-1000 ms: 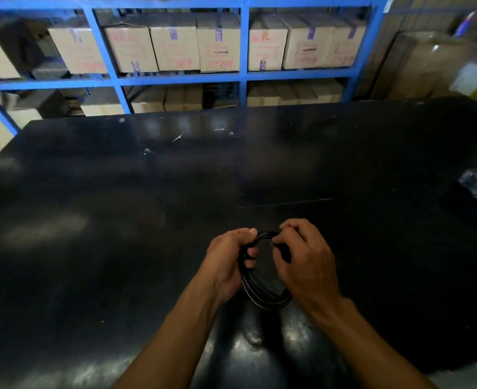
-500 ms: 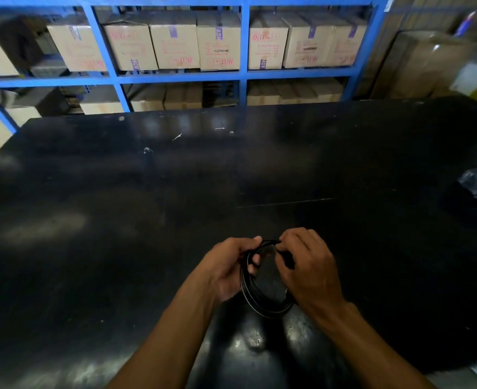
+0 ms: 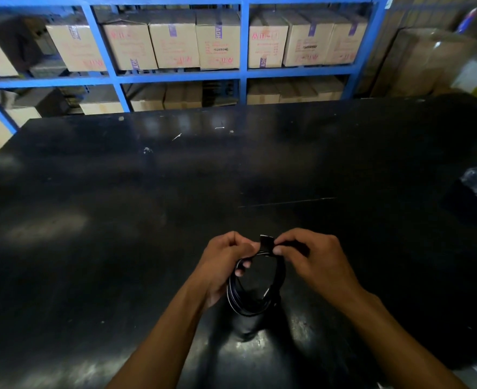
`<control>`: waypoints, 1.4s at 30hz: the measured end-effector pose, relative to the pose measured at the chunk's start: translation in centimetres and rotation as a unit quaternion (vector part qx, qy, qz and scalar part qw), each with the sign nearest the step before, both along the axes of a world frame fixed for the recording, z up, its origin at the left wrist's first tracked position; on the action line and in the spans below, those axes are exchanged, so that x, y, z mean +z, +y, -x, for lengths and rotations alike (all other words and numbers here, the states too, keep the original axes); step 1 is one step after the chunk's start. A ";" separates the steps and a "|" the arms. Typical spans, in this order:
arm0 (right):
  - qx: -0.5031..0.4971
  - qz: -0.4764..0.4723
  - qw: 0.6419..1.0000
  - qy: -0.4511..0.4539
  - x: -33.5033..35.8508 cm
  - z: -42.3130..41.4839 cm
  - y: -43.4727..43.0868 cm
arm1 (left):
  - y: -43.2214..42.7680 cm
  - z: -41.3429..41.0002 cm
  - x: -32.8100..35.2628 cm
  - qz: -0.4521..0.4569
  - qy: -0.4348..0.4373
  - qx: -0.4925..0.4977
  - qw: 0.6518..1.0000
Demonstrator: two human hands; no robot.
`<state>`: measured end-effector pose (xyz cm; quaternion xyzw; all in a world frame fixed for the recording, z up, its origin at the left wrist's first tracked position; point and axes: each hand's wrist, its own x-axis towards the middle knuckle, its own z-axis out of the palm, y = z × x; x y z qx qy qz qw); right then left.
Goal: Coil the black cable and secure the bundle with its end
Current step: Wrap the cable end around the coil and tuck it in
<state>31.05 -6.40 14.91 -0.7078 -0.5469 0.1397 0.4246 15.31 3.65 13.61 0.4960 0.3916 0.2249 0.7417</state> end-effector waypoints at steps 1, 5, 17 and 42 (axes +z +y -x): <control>0.003 0.015 1.000 0.020 0.1 -0.2 0.1 | 0.0 0.1 0.1 -0.016 0.002 -0.008 1.000; 0.033 0.049 0.997 0.042 0.4 -0.8 0.2 | 0.2 0.3 0.9 -0.054 0.008 -0.040 0.998; -0.016 0.053 0.996 0.066 0.2 -0.5 0.4 | 0.1 0.3 0.8 -0.074 0.025 -0.083 0.993; 0.007 0.098 0.952 0.291 0.4 -0.8 0.1 | -0.7 0.0 0.9 -0.123 0.028 -0.075 0.989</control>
